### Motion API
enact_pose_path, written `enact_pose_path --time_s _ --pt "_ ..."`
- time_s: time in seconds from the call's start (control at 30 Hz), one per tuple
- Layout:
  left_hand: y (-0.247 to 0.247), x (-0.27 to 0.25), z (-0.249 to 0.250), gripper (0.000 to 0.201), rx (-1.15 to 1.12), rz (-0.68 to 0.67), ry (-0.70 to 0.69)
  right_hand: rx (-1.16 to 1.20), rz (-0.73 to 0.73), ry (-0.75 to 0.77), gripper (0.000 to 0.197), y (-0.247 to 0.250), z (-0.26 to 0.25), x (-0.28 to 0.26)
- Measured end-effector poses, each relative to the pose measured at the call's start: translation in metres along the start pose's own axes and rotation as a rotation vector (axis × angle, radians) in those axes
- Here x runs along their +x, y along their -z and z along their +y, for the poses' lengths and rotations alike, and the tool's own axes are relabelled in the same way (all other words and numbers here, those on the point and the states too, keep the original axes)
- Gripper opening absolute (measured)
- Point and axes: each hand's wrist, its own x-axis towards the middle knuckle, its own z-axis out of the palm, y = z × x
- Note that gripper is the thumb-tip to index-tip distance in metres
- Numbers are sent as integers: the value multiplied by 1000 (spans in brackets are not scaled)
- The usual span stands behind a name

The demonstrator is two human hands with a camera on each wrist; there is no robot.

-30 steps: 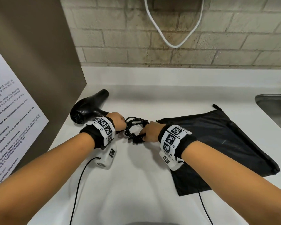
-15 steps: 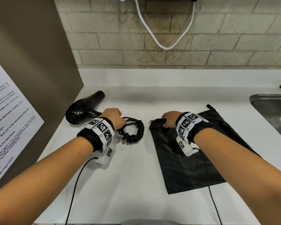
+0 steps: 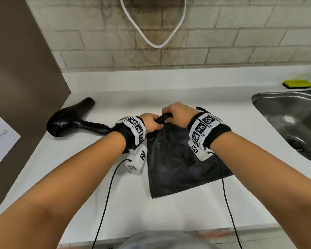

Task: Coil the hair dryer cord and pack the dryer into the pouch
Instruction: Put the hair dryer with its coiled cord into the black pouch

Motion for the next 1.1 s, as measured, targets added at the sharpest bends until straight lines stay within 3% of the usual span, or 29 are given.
enact_pose_path --time_s 0.1,0.2,0.3,0.4,0.5,0.63,0.77,0.87,0.93,1.0,1.1 --pt "7 3 17 24 -21 142 -22 -28 74 -15 17 13 7 -13" --pt "17 0 32 17 -185 350 -72 -125 87 -159 30 20 28 -25" --pt "30 -4 40 21 -523 373 -30 -345 8 -323 42 16 56 -35" --pt "40 -8 41 28 -538 339 55 -379 -72 -335 51 13 82 -49" --pt "44 -7 42 27 -270 424 21 -111 -164 -409 68 9 101 -59" --pt "41 -15 55 30 -283 410 -148 401 -59 -585 91 1 111 -58" --pt "37 -31 70 40 -483 262 -352 248 -18 -551 48 6 108 -56" --pt "38 -41 70 45 -455 219 -375 274 36 -525 36 4 112 -57" --pt "39 -41 67 47 -255 224 -304 325 234 -510 21 5 114 -57" --pt "38 -36 60 39 41 197 -120 333 389 -460 27 15 112 -57" --pt "33 -25 45 27 235 165 80 272 419 -431 29 27 106 -56"
